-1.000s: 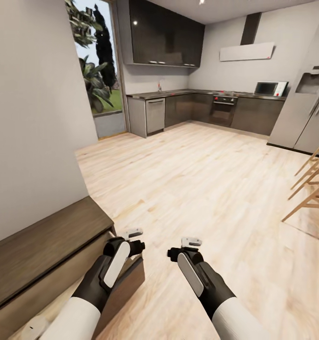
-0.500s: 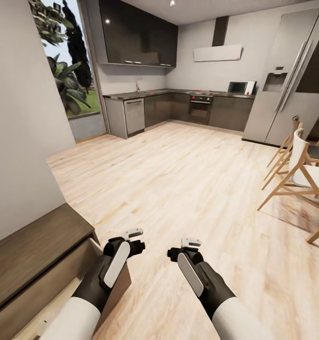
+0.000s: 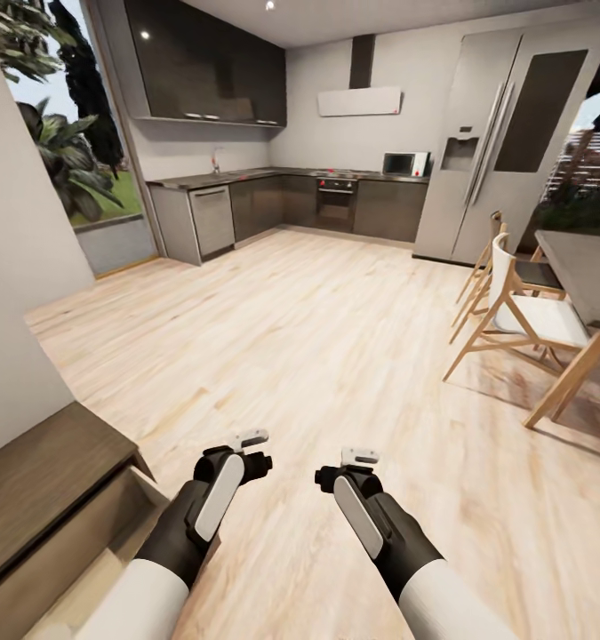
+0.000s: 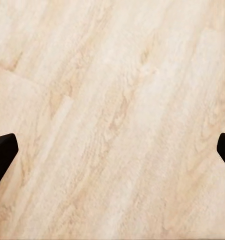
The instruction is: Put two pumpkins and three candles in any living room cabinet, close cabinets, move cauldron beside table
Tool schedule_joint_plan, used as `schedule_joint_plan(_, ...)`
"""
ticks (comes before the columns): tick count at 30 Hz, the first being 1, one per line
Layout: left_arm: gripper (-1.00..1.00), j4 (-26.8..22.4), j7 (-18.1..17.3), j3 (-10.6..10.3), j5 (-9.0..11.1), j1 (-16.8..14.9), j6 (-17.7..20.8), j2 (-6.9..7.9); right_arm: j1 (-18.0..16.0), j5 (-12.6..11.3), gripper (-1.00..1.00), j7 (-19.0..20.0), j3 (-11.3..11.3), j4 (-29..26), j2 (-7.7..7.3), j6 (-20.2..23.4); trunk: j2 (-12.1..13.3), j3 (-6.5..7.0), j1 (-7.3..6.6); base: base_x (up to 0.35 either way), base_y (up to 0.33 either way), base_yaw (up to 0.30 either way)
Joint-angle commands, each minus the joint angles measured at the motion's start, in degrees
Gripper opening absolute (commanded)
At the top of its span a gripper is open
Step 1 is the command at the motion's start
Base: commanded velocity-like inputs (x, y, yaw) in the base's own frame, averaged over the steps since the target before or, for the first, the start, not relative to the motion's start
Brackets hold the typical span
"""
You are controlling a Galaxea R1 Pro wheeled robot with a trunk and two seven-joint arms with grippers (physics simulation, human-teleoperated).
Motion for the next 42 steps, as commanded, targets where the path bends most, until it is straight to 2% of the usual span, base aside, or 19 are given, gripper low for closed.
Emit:
schedule_joint_plan(1,1.00,-0.09,0.59,-0.01,0.63,-0.02,0.09,0.02,-0.06,-0.52,1.00,-0.56,0.13,-0.06,0.00,0.07,-0.03,-0.05,-0.01,0.000,0.000,-0.277)
schedule_joint_plan(14,1.00,0.72,0.97,0.42,0.60,-0.02,0.17,0.19,-0.06,-0.41,1.00,-0.66,-0.25,-0.17,0.00,0.48,0.38,0.13,-0.23,0.000,0.000,-0.278)
schedule_joint_plan(16,1.00,0.89,0.95,0.41,0.63,-0.02,0.25,0.19,-0.11,-0.37,1.00,-0.74,-1.26,-0.21,0.00,0.91,1.18,0.49,-0.66,0.000,0.000,-0.279)
schedule_joint_plan(23,1.00,2.36,0.94,0.40,0.68,-0.02,0.47,0.19,0.45,0.07,1.00,-1.02,-7.14,-2.93,0.00,5.58,3.99,1.92,-2.20,0.000,0.000,-0.280)
schedule_joint_plan(24,1.00,2.80,0.93,0.38,0.59,-0.02,0.42,0.18,0.57,0.11,1.00,-1.02,-8.91,-3.26,0.00,6.15,4.39,2.13,-2.42,0.000,0.000,-0.280)
schedule_joint_plan(28,1.00,2.68,0.71,-0.52,0.55,-0.02,0.67,0.05,1.09,-0.30,1.00,-0.87,-13.59,-3.52,-4.57,8.02,5.59,2.82,-3.08,0.000,0.000,-0.280)
schedule_joint_plan(30,1.00,2.62,0.74,-0.62,0.55,-0.02,0.81,0.03,2.40,-0.37,1.00,-0.81,-14.80,-3.42,-6.03,7.88,5.59,2.91,-3.08,0.000,0.000,-0.276)
schedule_joint_plan(31,1.00,2.62,0.75,-0.66,0.56,-0.02,0.84,0.03,4.02,-0.39,1.00,-0.73,-15.59,-3.35,-6.97,7.23,5.59,2.95,-3.08,0.000,0.000,-0.273)
schedule_joint_plan(33,1.00,2.69,0.74,-0.77,0.56,-0.02,0.79,0.03,9.40,-0.46,1.00,-0.48,-18.68,-2.93,-9.76,2.88,5.59,3.04,-3.08,0.000,0.000,-0.268)
schedule_joint_plan(34,1.00,2.72,0.75,-0.79,0.54,0.00,0.81,0.02,10.75,-0.48,1.00,-0.39,-19.83,-2.68,-10.49,1.50,5.59,3.08,-3.08,0.000,0.000,-0.267)
schedule_joint_plan(36,1.00,3.24,0.70,-0.76,0.50,0.28,0.56,0.13,12.31,-0.50,1.00,-0.17,-21.26,-1.69,-11.20,-0.21,5.59,3.15,-3.08,0.000,0.000,-0.267)
schedule_joint_plan(37,1.00,4.44,0.63,-0.79,0.40,0.55,-0.07,0.58,13.39,-0.50,1.00,-0.01,-22.10,0.48,-11.55,-2.35,5.59,3.19,-3.08,0.000,0.000,-0.267)
schedule_joint_plan(39,1.00,6.46,0.55,-0.82,0.30,0.79,-1.44,1.00,13.98,-0.54,1.00,0.12,-22.53,3.34,-11.74,-5.40,5.59,3.25,-3.08,0.000,0.000,-0.267)
schedule_joint_plan(42,1.00,12.08,0.39,-0.84,-0.30,1.08,-5.84,1.65,14.45,-0.58,1.00,0.90,-22.87,9.14,-11.84,-10.72,5.59,3.35,-3.08,0.000,0.000,-0.268)
